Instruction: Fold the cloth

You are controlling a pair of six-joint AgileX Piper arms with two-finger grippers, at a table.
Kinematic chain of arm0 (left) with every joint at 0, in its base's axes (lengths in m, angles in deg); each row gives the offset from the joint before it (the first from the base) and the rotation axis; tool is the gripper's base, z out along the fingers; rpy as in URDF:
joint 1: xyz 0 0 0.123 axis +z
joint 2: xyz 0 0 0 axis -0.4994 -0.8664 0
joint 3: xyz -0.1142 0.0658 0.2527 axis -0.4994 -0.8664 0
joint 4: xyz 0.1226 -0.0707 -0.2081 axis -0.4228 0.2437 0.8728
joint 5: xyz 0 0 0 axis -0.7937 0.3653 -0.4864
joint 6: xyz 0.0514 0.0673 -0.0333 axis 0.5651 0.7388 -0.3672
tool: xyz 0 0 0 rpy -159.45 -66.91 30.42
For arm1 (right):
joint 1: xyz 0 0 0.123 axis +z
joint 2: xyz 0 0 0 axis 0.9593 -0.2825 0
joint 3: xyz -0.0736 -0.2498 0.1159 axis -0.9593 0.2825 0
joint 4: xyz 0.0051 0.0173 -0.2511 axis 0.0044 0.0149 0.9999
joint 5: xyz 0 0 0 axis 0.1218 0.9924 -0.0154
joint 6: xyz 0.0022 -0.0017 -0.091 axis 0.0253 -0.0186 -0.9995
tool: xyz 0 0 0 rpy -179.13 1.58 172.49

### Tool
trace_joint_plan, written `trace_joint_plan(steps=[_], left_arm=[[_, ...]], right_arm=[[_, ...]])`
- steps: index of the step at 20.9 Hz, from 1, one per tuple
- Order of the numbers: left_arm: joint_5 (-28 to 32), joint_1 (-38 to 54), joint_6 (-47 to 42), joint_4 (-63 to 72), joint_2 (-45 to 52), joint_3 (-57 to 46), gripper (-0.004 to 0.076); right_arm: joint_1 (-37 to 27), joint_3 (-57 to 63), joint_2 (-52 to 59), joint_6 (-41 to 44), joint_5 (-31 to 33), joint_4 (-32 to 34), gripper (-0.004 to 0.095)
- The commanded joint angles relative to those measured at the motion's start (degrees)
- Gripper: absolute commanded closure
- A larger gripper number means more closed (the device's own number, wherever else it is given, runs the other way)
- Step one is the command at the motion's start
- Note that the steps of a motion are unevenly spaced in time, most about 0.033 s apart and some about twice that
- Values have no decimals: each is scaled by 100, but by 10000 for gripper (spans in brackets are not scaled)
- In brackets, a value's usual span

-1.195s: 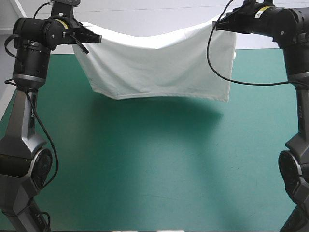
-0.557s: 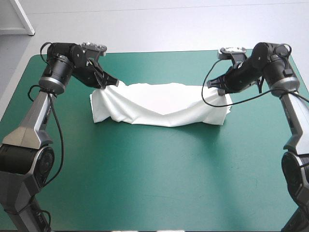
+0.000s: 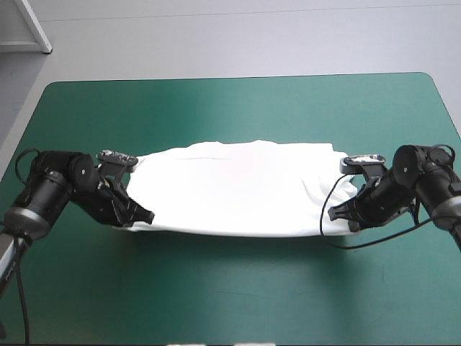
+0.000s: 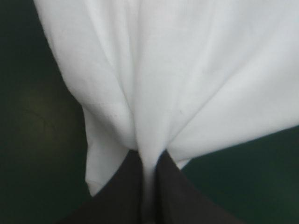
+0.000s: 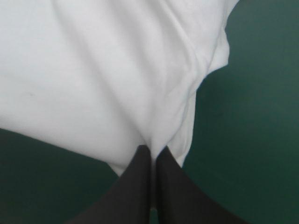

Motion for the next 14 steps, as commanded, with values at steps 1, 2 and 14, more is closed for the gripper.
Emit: trace_joint_plan(steps=[1,2,14], left_arm=[[-315,-17,-69,91,463,-803,732],[-315,-17,-69,91,486,-1001,732],[-344,-17,133,291,485,-2050,388]], right_arm=[[-27,510,590,3,129,4,926],[-27,654,671,37,129,4,926],[-27,1707,938,-187,125,-145,518]])
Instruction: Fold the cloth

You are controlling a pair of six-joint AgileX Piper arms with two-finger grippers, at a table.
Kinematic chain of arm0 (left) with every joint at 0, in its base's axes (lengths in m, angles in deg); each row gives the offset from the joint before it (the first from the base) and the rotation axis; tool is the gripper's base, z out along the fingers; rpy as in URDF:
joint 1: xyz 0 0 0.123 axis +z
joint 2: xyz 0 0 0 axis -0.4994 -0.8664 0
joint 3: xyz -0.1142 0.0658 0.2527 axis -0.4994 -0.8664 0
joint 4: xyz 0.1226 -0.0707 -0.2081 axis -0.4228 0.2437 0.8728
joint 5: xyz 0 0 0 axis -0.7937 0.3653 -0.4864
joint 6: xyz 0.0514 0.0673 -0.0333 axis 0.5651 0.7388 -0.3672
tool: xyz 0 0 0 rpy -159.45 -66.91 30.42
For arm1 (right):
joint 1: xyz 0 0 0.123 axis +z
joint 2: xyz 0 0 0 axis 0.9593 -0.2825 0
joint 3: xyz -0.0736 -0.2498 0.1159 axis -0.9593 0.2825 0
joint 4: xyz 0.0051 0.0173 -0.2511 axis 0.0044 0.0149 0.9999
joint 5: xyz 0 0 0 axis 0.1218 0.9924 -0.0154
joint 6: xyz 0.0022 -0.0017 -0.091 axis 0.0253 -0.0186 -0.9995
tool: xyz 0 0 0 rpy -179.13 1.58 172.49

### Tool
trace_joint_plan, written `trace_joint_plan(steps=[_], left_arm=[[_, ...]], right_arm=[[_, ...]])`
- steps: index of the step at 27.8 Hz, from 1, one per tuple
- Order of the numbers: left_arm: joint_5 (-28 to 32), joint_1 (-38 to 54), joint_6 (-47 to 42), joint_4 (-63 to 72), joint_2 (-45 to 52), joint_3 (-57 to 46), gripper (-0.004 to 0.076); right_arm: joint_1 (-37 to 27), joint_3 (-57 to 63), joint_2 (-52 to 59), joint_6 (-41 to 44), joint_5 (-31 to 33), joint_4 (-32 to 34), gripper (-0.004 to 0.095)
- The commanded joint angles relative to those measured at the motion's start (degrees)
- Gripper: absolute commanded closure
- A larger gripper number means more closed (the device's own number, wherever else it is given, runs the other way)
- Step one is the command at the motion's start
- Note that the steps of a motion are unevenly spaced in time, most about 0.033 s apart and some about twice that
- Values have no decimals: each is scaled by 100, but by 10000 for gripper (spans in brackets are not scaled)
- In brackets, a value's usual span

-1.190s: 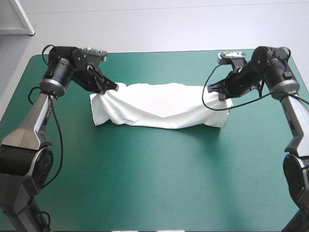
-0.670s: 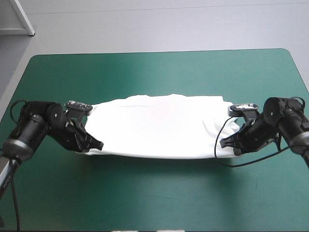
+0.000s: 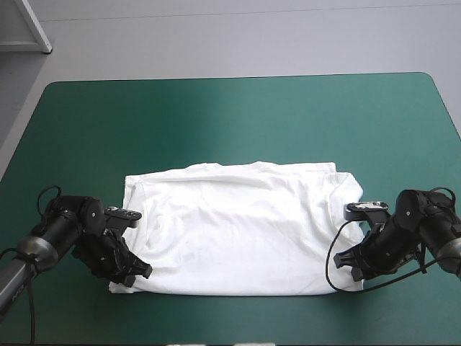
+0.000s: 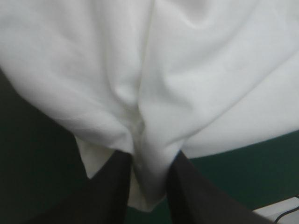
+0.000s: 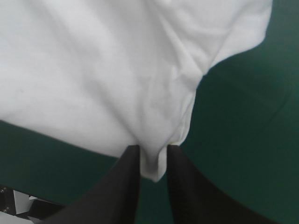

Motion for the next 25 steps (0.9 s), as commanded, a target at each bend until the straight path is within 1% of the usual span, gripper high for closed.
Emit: trace_joint_plan(steps=[1,3,4,9,13,15,19,25], left_arm=[[-487,-17,-12,90,166,111,317],[-487,-17,-12,2,178,228,262],[-487,-17,-12,-3,178,330,258],[-487,-17,-217,-3,178,1321,258],[-464,-17,-353,-3,228,2248,258],[-464,-17,-379,-3,309,2549,258],[-464,-17,-466,-148,578,2682,258],[-464,-17,-619,-316,1005,2326,258]], right_arm=[[-27,-109,155,-181,58,-95,375],[-27,-237,165,-218,-167,-87,233],[-27,-364,169,-218,-216,-88,218],[-37,-1430,174,-40,-232,-16,221],[-37,-2346,174,175,48,362,221],[-37,-2680,200,280,200,605,221],[-37,-2746,455,359,200,645,221],[-37,-2152,1002,530,200,489,221]])
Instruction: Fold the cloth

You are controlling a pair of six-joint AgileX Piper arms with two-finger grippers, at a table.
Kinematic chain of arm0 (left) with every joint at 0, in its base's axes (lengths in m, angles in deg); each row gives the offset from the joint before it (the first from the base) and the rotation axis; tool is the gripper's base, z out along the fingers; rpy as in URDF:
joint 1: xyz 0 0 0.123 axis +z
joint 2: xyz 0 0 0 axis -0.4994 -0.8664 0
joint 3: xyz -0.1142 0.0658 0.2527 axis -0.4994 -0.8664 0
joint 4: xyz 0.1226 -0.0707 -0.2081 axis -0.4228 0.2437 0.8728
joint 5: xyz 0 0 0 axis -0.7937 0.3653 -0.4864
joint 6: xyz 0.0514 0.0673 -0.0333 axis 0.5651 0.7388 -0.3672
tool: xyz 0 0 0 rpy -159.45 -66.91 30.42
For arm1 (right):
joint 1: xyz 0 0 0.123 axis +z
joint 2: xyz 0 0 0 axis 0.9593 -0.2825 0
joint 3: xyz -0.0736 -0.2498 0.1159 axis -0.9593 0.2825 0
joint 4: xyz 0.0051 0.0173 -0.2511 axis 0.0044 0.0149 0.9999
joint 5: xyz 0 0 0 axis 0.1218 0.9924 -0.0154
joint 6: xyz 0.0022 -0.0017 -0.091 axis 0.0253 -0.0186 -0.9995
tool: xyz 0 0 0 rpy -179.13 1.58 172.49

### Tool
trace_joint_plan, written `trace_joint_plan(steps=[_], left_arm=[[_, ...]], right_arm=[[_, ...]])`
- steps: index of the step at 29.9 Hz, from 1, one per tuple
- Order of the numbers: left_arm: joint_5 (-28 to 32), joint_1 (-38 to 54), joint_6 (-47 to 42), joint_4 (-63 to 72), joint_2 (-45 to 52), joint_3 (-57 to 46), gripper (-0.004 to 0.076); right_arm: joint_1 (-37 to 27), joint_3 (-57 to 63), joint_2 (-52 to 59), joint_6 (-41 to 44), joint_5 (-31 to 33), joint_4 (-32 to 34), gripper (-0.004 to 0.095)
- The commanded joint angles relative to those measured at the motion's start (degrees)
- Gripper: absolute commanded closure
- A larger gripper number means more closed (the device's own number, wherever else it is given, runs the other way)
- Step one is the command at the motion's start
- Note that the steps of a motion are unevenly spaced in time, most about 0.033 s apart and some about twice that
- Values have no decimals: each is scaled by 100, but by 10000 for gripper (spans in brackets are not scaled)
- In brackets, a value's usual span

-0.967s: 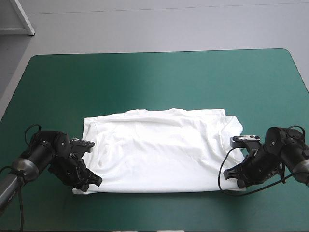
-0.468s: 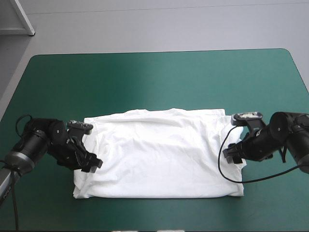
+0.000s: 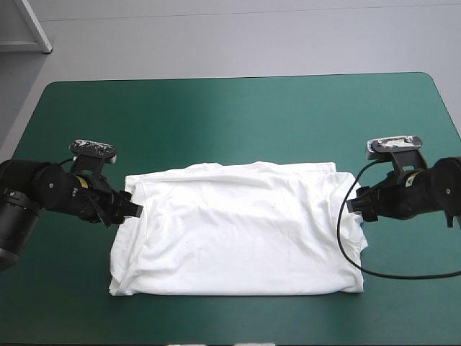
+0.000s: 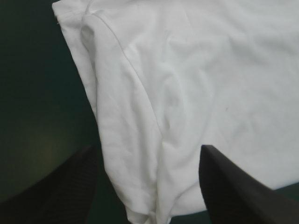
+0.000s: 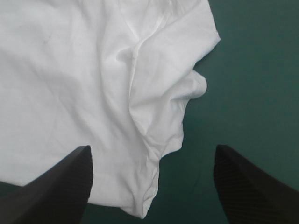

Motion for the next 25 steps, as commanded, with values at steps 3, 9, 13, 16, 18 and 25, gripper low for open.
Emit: trace_joint_plan(steps=[3,9,13,16,18,25], left_arm=[[-296,-17,-192,59,531,-281,258],[-296,-17,-278,356,799,-1338,258],[-296,-17,-278,11,773,-2004,260],[-259,-17,-381,-138,715,-2334,260],[-102,-17,-381,-9,664,-2479,261],[494,-17,-384,251,111,-3041,265]], right_arm=[[-37,457,600,98,49,-268,221],[-37,1116,1076,73,49,-586,221],[-27,1320,1118,57,49,-575,221],[-27,1329,1106,30,49,-585,221],[-27,1329,1106,30,49,-638,221],[148,1329,1106,-81,49,-756,221]])
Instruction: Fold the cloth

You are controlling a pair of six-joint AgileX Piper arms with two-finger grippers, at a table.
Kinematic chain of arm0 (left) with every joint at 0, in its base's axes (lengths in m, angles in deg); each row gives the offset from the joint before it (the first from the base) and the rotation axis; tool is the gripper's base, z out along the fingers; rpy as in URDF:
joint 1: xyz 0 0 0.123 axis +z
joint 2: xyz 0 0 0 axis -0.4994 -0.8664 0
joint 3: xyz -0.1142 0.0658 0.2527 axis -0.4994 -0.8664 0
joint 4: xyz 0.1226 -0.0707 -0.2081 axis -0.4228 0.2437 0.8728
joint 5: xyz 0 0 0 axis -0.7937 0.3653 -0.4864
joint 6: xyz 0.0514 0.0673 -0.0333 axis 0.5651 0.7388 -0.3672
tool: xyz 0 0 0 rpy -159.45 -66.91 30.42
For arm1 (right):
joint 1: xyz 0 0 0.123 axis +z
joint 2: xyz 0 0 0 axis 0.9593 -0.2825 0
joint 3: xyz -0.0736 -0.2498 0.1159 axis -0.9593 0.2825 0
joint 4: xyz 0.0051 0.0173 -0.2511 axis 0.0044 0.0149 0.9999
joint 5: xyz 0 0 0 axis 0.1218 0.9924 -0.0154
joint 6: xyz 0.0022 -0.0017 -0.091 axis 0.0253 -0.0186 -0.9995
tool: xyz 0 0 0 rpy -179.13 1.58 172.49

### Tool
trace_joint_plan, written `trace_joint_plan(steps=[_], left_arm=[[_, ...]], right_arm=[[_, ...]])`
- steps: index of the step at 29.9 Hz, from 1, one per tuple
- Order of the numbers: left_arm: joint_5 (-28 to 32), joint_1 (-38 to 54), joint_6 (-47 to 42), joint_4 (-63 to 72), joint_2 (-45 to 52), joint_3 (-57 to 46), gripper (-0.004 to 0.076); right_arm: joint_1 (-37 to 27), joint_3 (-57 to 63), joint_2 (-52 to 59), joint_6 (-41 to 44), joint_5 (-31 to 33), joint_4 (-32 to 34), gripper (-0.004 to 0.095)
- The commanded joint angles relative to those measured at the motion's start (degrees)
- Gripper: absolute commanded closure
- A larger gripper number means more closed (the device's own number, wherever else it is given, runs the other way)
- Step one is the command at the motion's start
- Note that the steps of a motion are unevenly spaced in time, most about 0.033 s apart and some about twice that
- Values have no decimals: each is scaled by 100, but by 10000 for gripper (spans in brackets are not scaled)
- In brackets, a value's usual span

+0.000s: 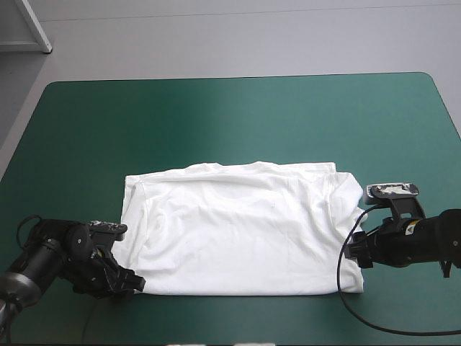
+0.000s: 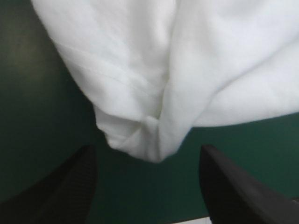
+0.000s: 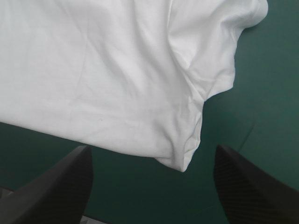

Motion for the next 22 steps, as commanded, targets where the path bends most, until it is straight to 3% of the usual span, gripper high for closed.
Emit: trace_joint_plan(steps=[1,6,11,15,17,22], left_arm=[[299,-17,-51,140,-246,-73,273],[797,-28,-51,433,-577,-107,335],[1313,-345,-51,376,-921,-256,339],[1375,-727,-218,401,-1409,-323,364],[1375,-887,-267,412,-1513,-323,444],[1517,-1151,-367,426,-1499,-323,734]], right_arm=[[158,-139,61,-69,6,-26,221],[365,-139,5,-26,6,132,221],[438,-139,-99,44,6,342,221],[438,-139,-112,112,6,309,221],[438,-128,-112,112,6,309,221],[447,88,-435,138,6,296,221]])
